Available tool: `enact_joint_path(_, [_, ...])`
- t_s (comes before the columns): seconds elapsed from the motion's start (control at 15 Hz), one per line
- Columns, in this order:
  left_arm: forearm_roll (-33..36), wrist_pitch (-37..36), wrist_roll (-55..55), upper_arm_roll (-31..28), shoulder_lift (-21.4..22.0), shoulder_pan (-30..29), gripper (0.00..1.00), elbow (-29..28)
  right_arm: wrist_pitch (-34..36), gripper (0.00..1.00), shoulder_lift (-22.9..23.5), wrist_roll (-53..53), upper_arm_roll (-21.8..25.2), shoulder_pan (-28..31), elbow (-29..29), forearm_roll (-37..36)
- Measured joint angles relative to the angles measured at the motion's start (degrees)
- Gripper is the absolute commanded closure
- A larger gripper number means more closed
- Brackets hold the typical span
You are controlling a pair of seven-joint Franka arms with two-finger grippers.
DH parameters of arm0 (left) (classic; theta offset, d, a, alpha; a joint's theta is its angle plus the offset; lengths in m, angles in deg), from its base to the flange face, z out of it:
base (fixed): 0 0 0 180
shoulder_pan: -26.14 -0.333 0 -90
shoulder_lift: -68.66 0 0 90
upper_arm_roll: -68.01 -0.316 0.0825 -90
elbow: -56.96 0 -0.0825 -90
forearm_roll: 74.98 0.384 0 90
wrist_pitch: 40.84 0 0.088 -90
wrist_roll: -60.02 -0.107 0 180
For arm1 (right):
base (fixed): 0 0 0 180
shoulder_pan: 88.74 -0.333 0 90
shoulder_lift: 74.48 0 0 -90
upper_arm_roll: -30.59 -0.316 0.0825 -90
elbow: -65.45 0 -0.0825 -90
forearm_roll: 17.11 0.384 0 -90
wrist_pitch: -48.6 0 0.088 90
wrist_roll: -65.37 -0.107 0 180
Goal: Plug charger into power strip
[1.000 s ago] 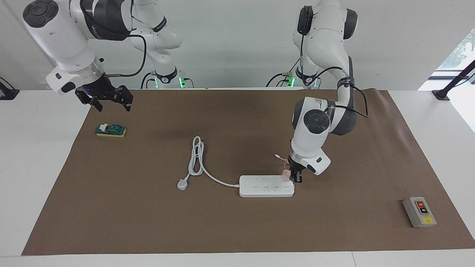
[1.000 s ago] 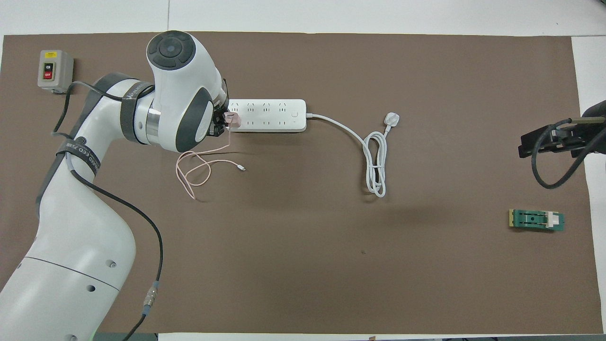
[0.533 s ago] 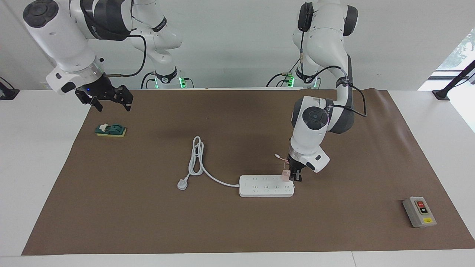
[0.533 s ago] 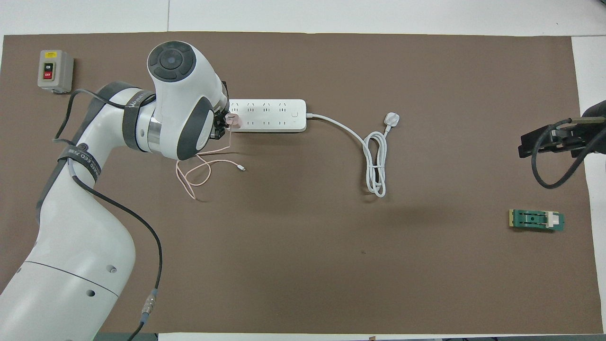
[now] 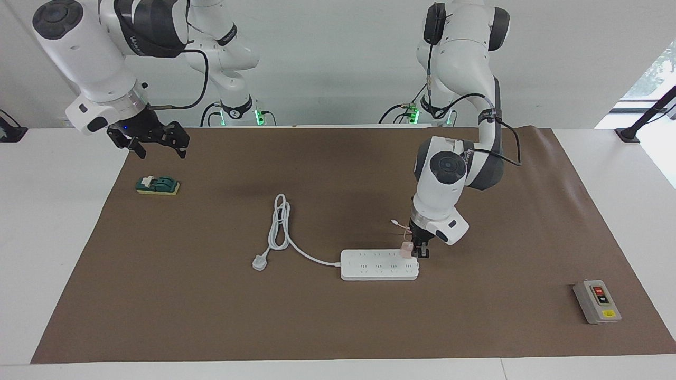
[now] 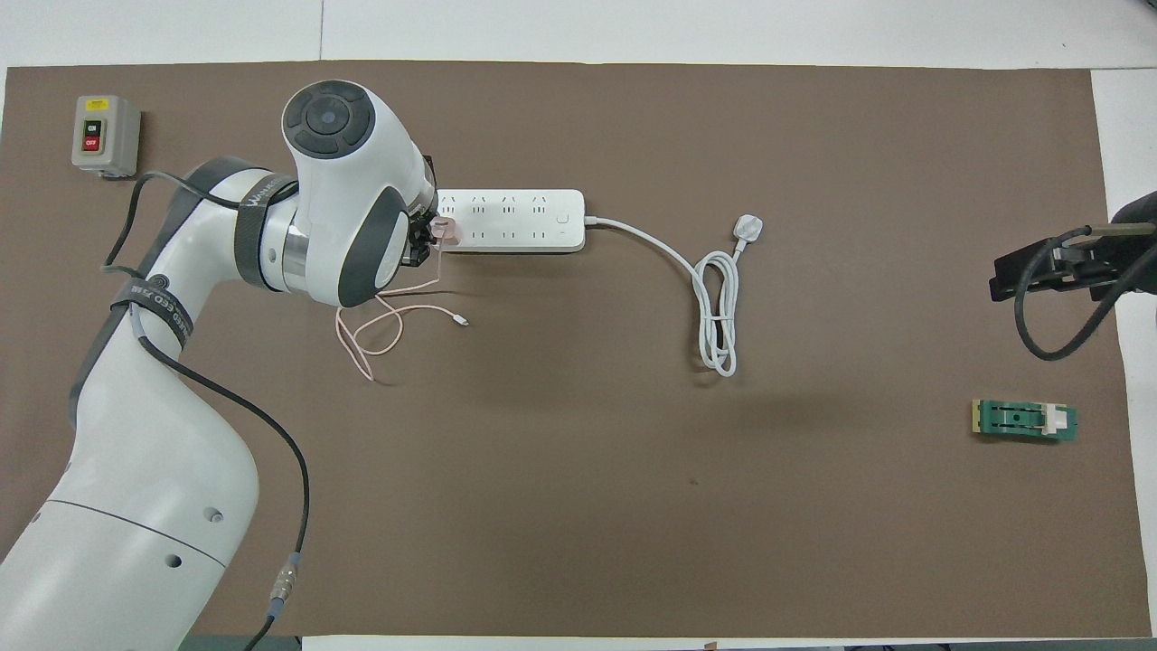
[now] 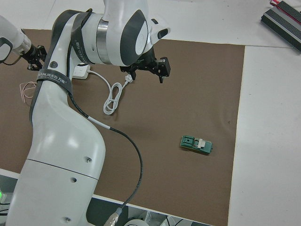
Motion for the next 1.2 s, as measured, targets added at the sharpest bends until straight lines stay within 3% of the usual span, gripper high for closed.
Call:
enact_joint_path(0.33, [0.9, -2.9, 0.0, -0.4, -1.6, 0.6, 1.0, 2.9, 0.0, 0.0, 0.0, 0.0, 0.0, 0.0, 0.0, 0.0])
enact_joint_path(1.2, [1.0, -2.9, 0.0, -0.4, -1.7, 0.6, 1.0, 3.0, 0.0, 0.0, 0.0, 0.0, 0.0, 0.0, 0.0, 0.0])
